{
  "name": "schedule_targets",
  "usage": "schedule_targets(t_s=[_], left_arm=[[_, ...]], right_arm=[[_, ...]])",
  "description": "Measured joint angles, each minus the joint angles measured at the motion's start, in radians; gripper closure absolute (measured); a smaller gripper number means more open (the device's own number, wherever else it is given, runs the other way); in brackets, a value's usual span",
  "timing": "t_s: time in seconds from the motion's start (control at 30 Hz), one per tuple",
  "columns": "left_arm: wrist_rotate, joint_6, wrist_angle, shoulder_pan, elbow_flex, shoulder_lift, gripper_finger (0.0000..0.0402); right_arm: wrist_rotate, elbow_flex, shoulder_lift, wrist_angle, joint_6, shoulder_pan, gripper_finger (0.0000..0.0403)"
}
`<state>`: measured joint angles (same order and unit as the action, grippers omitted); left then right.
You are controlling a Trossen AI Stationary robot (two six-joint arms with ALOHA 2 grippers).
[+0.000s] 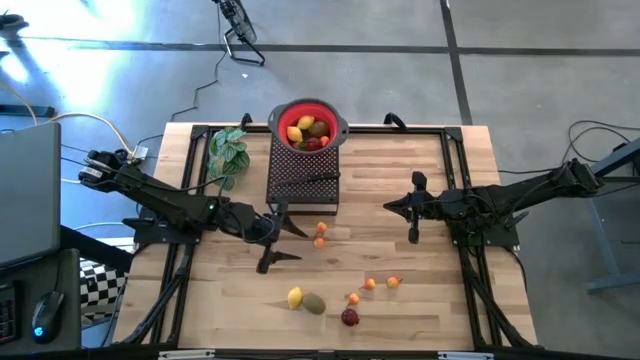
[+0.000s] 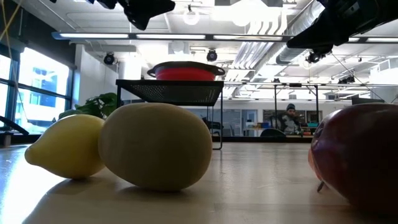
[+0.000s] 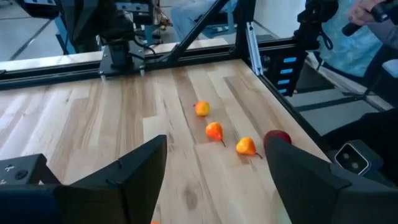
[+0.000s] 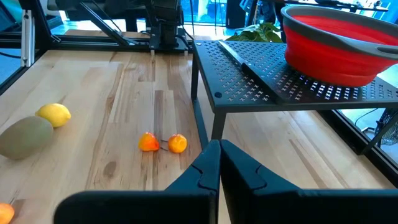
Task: Pick & Place Fruit
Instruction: Put the kiwi into the red strainer bowl
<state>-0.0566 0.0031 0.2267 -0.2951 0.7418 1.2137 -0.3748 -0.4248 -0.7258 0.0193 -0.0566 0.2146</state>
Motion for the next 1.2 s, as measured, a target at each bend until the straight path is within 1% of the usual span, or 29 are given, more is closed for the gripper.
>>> schedule_targets(t_s=[1.03, 1.2], left_arm=[[0.002, -0.039, 0.012, 0.0, 0.0, 0.0, 0.0132], [0.003, -0.036, 0.012, 0.0, 0.031, 0.0, 0.0132]], right_arm=[[0.0, 0.0, 0.0, 0.0, 0.0, 0.0, 0.0399], [0.0, 0.0, 0.0, 0.0, 0.0, 0.0, 0.0399]])
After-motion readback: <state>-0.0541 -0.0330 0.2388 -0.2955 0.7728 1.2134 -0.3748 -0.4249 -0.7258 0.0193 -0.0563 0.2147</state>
